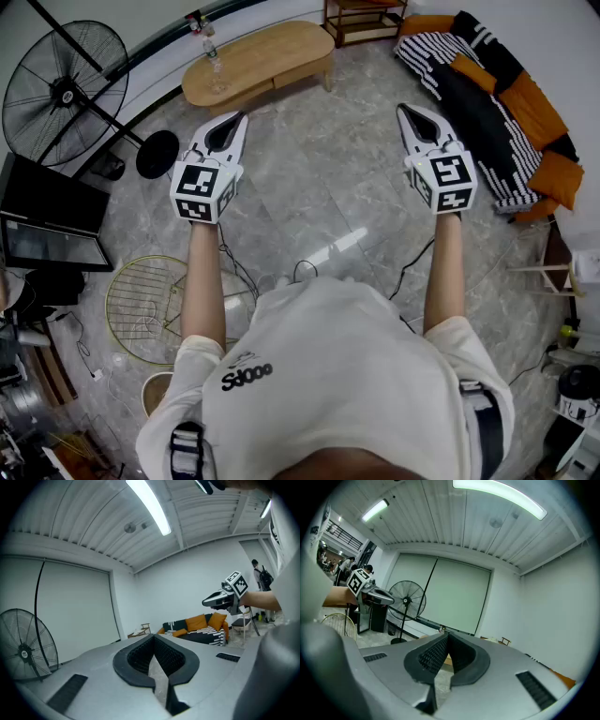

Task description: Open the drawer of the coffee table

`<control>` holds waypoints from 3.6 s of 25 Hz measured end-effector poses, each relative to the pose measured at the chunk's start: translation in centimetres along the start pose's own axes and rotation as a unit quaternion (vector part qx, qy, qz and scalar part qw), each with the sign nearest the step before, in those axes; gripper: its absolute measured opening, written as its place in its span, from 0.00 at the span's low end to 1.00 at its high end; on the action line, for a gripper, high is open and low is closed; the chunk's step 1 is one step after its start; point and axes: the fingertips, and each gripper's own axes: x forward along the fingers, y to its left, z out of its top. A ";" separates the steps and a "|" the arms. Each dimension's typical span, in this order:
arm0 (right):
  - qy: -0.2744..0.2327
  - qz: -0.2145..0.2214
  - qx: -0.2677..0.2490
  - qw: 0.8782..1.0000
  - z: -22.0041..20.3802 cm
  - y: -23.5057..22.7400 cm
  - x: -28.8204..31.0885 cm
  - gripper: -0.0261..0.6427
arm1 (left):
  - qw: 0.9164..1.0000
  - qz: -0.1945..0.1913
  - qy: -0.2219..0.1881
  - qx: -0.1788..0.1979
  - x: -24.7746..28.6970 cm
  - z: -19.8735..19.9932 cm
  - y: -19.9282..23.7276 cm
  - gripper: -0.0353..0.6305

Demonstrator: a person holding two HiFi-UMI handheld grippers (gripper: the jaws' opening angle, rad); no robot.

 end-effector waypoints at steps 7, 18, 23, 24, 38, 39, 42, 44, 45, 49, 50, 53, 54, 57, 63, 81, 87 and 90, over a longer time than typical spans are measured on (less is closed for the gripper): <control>-0.017 0.018 0.025 0.999 -1.3 -2.8 -1.9 0.05 | 1.000 0.001 0.006 -0.008 1.6 0.7 -3.1 0.08; -0.027 0.068 0.045 0.996 -5.2 -9.9 -4.5 0.05 | 0.999 0.027 0.014 -0.031 5.9 1.9 -9.8 0.08; -0.032 0.081 0.052 0.995 -6.1 -12.2 -3.5 0.05 | 0.998 0.040 0.020 -0.034 8.2 2.0 -9.9 0.08; -0.032 0.083 0.053 0.995 -6.4 -12.6 -3.1 0.05 | 0.998 0.044 0.019 -0.036 8.8 2.0 -9.6 0.08; -0.011 0.076 0.041 0.996 -11.2 -21.5 12.5 0.05 | 0.996 0.072 0.028 -0.053 25.1 -3.1 -0.6 0.08; -0.010 0.078 0.041 0.996 -11.3 -22.7 14.2 0.05 | 0.995 0.079 0.028 -0.057 27.0 -3.3 0.5 0.08; -0.011 0.090 0.042 0.995 -11.1 -25.9 19.4 0.05 | 0.993 0.098 0.024 -0.064 32.1 -3.1 3.6 0.08; -0.016 0.099 0.043 0.994 -10.5 -27.7 22.8 0.05 | 0.992 0.109 0.017 -0.065 34.8 -2.6 5.6 0.08; -0.020 0.104 0.044 0.993 -10.2 -28.4 24.6 0.05 | 0.991 0.115 0.012 -0.065 36.0 -2.4 6.6 0.08; -0.027 0.126 0.049 0.990 -9.9 -29.7 31.1 0.05 | 0.989 0.130 0.014 -0.067 39.5 -3.1 9.9 0.08; -0.027 0.132 0.052 0.990 -10.0 -29.8 32.5 0.05 | 0.989 0.132 0.020 -0.065 40.2 -3.6 10.4 0.08; -0.025 0.150 0.053 0.987 -10.2 -30.1 36.2 0.05 | 0.988 0.136 0.033 -0.068 42.2 -4.9 12.1 0.08; -0.022 0.155 0.052 0.986 -10.3 -30.1 37.3 0.05 | 0.987 0.137 0.034 -0.073 42.7 -5.3 12.7 0.08; -0.014 0.165 0.045 0.985 -10.6 -29.9 40.2 0.05 | 0.985 0.145 0.036 -0.087 43.9 -6.3 14.7 0.08; -0.020 0.169 0.035 0.985 -10.6 -29.9 44.2 0.05 | 0.982 0.153 0.057 -0.094 45.4 -8.4 17.2 0.08; -0.003 0.221 0.037 0.975 -15.6 -33.6 61.3 0.05 | 0.969 0.203 0.049 -0.134 55.8 -14.2 26.1 0.08; 0.014 0.242 0.024 0.970 -19.9 -34.3 70.2 0.05 | 0.965 0.212 0.079 -0.132 61.1 -19.5 29.8 0.08; 0.020 0.251 0.022 0.968 -22.8 -33.7 74.9 0.05 | 0.960 0.223 0.089 -0.145 62.8 -23.5 32.2 0.08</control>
